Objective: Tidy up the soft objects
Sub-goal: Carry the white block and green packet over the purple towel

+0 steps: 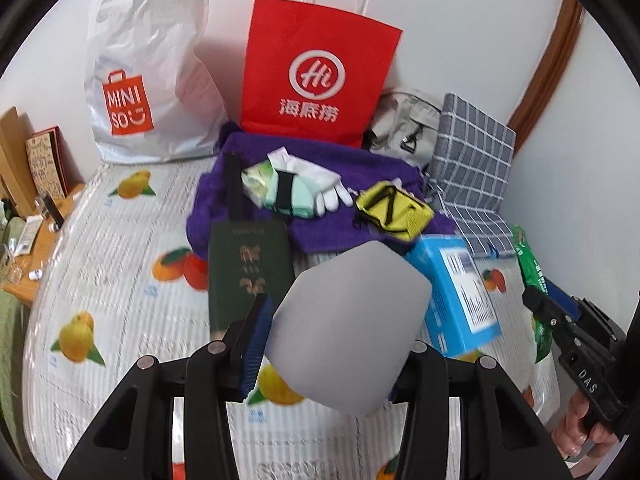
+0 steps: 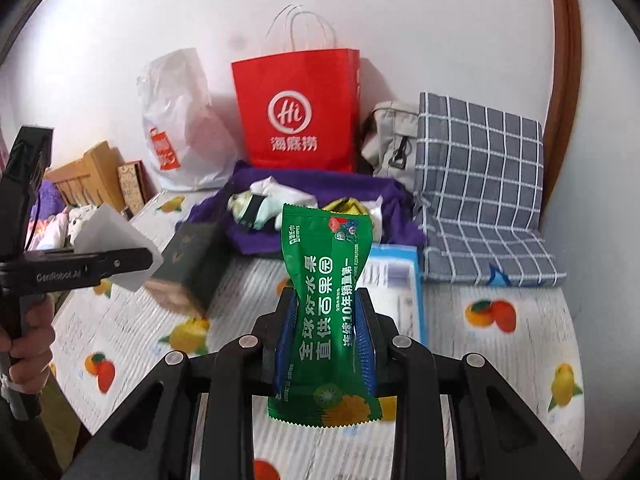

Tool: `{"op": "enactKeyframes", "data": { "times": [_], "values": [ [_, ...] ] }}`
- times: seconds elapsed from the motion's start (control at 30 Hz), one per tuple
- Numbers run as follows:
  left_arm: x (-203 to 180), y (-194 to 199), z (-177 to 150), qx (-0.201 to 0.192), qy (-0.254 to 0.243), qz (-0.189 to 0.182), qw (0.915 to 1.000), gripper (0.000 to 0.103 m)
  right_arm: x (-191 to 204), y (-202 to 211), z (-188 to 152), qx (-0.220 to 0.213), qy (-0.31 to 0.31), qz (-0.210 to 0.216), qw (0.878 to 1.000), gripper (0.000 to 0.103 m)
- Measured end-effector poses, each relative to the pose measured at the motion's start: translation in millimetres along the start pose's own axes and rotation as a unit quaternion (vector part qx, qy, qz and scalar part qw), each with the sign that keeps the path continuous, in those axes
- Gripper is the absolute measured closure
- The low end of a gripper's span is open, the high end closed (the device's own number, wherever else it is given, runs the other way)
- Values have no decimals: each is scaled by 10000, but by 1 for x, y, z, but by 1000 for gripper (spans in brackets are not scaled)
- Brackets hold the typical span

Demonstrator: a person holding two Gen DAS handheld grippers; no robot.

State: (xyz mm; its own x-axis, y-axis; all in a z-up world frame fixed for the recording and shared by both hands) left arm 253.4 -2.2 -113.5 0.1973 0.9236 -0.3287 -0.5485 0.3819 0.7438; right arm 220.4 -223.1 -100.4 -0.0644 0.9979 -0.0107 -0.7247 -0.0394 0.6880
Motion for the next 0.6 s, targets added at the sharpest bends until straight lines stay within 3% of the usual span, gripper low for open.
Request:
{"op": "enactKeyframes", "data": {
  "times": [0.6],
  "values": [
    [-1,-25,82,-156,-169,192,9996,59,-11,-49,87,-87,-284,-10,9996,74]
  ]
}}
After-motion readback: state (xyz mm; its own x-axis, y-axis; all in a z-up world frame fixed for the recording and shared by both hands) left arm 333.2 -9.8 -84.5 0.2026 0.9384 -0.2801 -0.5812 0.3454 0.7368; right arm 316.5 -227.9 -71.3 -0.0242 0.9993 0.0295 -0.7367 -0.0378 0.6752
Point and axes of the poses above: each gripper's, at about its wrist camera, not at the fingertips, and y roughly against the way its jaws point, x to its left, z to its top, the point moved 6 cm from there along -y, roughly the way its jaws point, and after that the axes turned 8 degrees about -z, right-handed, at the moved point
